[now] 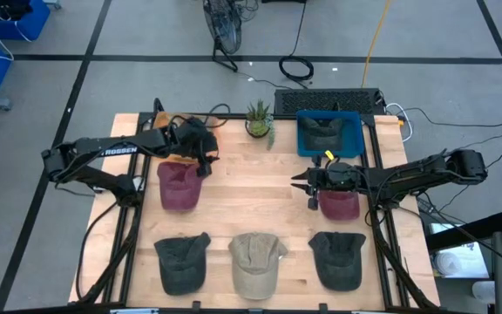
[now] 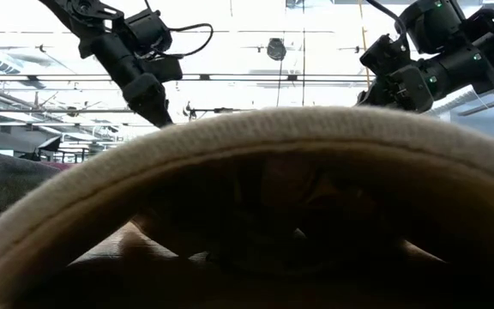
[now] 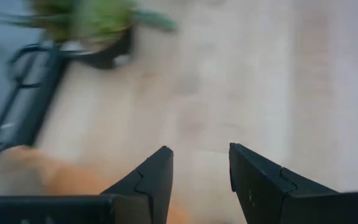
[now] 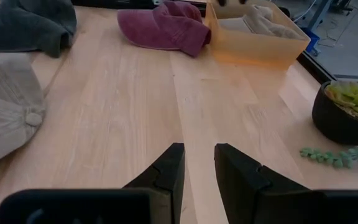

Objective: Pick & Place hat
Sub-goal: Adjust the orange bin

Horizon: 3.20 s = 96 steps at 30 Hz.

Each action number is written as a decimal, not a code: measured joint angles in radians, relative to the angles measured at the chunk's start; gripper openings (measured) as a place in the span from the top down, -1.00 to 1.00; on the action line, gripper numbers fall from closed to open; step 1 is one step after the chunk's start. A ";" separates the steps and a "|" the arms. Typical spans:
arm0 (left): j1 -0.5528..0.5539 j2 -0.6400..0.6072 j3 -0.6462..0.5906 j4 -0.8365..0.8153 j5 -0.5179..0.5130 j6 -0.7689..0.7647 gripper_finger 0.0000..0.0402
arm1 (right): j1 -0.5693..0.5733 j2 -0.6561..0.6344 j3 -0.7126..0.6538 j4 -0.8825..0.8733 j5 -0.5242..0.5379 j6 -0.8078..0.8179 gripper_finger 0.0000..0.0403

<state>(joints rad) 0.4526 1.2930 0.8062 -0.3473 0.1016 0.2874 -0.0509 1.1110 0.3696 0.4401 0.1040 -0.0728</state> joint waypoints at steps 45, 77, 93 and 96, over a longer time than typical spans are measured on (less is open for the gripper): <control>-0.162 0.000 -0.001 -0.255 0.054 -0.115 -0.02 | -0.001 0.000 0.000 0.027 0.000 -0.022 0.62; -0.187 0.014 -0.002 -0.285 -0.087 -0.121 0.10 | -0.002 0.000 0.000 0.027 0.000 -0.022 0.62; -0.186 0.014 -0.002 -0.293 -0.103 -0.105 0.06 | -0.002 0.000 0.000 0.025 0.000 -0.039 0.62; -0.185 0.014 -0.001 -0.299 -0.195 -0.087 0.03 | -0.002 0.000 0.000 0.025 0.000 -0.037 0.62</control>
<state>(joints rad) 0.2673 1.3071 0.8048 -0.6462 -0.0932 0.2003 -0.0532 1.1107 0.3698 0.4648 0.1036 -0.1099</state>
